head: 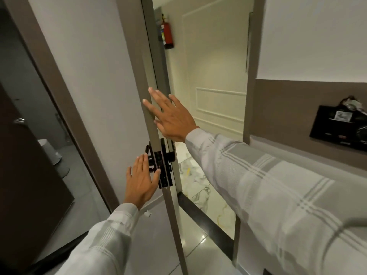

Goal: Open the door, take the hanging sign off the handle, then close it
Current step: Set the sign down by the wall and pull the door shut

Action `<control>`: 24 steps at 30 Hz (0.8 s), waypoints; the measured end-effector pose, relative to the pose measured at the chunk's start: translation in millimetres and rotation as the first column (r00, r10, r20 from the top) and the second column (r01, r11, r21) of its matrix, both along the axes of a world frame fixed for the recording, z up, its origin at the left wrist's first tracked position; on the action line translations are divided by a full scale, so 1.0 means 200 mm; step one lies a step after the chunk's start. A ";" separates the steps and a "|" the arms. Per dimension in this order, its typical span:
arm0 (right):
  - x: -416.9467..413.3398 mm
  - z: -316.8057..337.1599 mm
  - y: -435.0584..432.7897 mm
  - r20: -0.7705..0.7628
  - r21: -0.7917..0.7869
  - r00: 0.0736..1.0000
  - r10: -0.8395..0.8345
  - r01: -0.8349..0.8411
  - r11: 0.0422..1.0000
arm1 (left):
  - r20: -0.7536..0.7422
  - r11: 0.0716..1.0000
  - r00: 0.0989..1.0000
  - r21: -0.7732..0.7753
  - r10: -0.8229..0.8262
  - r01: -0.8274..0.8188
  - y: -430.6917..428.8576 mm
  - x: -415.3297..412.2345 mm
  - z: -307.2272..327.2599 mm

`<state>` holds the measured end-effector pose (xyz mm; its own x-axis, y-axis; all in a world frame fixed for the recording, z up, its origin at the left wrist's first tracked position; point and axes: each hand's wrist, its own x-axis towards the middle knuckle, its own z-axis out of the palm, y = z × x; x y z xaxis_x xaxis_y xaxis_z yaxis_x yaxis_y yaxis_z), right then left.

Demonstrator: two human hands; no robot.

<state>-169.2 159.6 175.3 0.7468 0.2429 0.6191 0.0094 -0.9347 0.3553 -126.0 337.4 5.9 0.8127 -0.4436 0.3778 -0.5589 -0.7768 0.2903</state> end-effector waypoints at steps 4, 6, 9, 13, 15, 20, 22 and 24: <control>0.08 0.00 -0.09 0.091 -0.153 0.993 0.077 -0.063 0.986 | -0.034 0.999 0.998 0.003 -0.052 0.052 -0.07 0.02 -0.08; 0.13 0.03 -0.12 0.151 -0.216 0.979 0.137 -0.102 0.971 | -0.019 0.999 0.999 -0.007 -0.042 0.042 -0.12 0.01 -0.12; 0.19 0.06 -0.15 0.206 -0.219 0.960 0.187 -0.141 0.965 | -0.002 0.999 0.999 0.022 -0.043 0.043 -0.17 0.01 -0.14; 0.21 0.01 -0.23 0.284 -0.131 0.939 0.194 -0.162 0.978 | 0.042 0.993 0.995 0.078 -0.096 0.092 -0.23 -0.01 -0.16; 0.21 -0.01 -0.30 0.317 -0.111 0.929 0.190 -0.163 0.980 | 0.078 0.988 0.987 0.071 -0.141 0.135 -0.29 -0.01 -0.19; 0.16 -0.03 -0.51 0.388 -0.085 0.910 0.148 -0.124 0.989 | 0.191 0.944 0.924 0.051 -0.331 0.327 -0.40 0.11 -0.22; 0.12 -0.04 -0.57 0.415 -0.084 0.904 0.102 -0.073 0.994 | 0.192 0.917 0.900 -0.001 -0.390 0.398 -0.47 0.18 -0.19; 0.08 -0.03 -0.64 0.425 -0.076 0.904 0.049 -0.018 0.997 | 0.171 0.894 0.884 -0.029 -0.435 0.446 -0.56 0.26 -0.14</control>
